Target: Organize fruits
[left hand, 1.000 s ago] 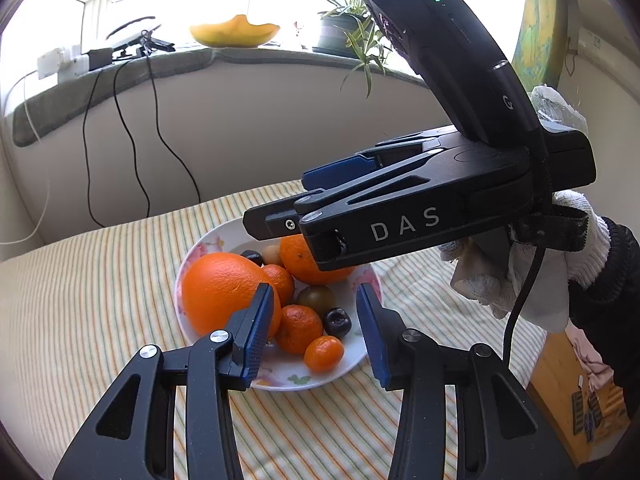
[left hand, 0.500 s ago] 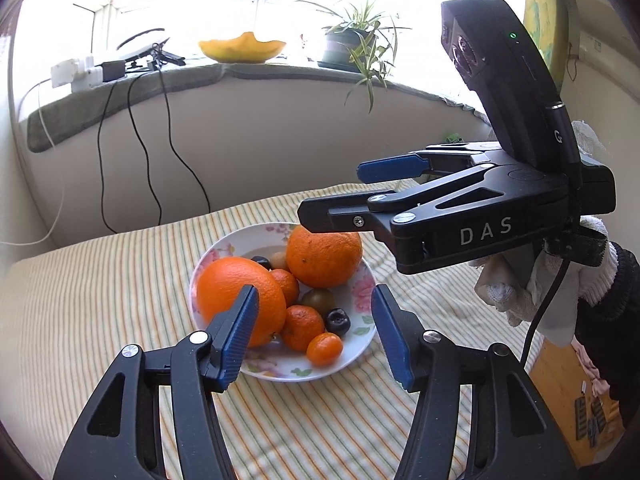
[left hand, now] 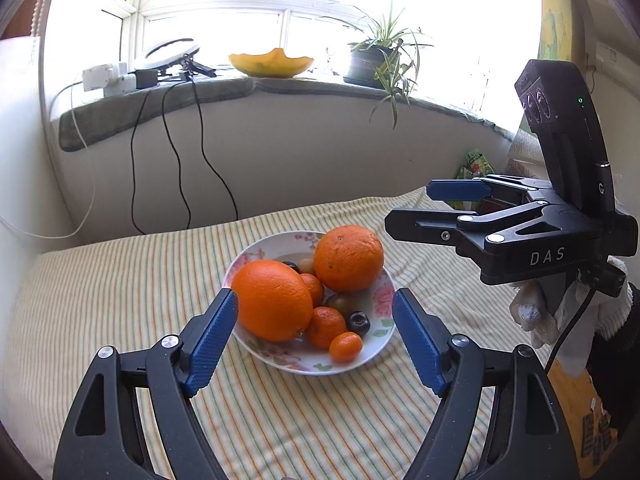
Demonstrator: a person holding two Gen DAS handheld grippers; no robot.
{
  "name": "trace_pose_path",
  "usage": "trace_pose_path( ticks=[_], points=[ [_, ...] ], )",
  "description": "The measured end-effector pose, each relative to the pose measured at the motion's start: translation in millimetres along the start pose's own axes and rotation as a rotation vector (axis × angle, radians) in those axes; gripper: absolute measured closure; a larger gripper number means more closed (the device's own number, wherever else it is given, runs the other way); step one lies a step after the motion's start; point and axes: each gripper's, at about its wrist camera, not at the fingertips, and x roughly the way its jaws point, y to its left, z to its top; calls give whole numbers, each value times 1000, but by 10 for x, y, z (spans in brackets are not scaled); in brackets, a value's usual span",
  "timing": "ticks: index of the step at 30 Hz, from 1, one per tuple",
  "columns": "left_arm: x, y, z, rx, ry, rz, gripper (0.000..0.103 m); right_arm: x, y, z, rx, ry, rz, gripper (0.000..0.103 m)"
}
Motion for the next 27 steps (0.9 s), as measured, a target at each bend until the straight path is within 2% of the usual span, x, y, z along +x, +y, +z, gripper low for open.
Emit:
trace_pose_path(
  ticks=[6,13,17,20,23,27],
  points=[
    [-55,40,-23,-15,-10,30,23,-99,5,-87,11,-27,-25,8],
    [-145,127,-49,-58,-46,95,21,-301,24,-185,41,-115,-81,8],
    [-132,163,-114,-86,-48,125,21,-340,-18,-319,91,-177,-91,0],
    [-119,137,-171,-68,-53,172,21,-270,-53,-405,107,-168,-129,0],
    [-126,163,-237,-92,-81,182,21,-216,-78,-506,114,-173,-164,0],
    [-37,195,-343,-128,-85,188,21,-156,-134,-631,155,-188,-158,0]
  ],
)
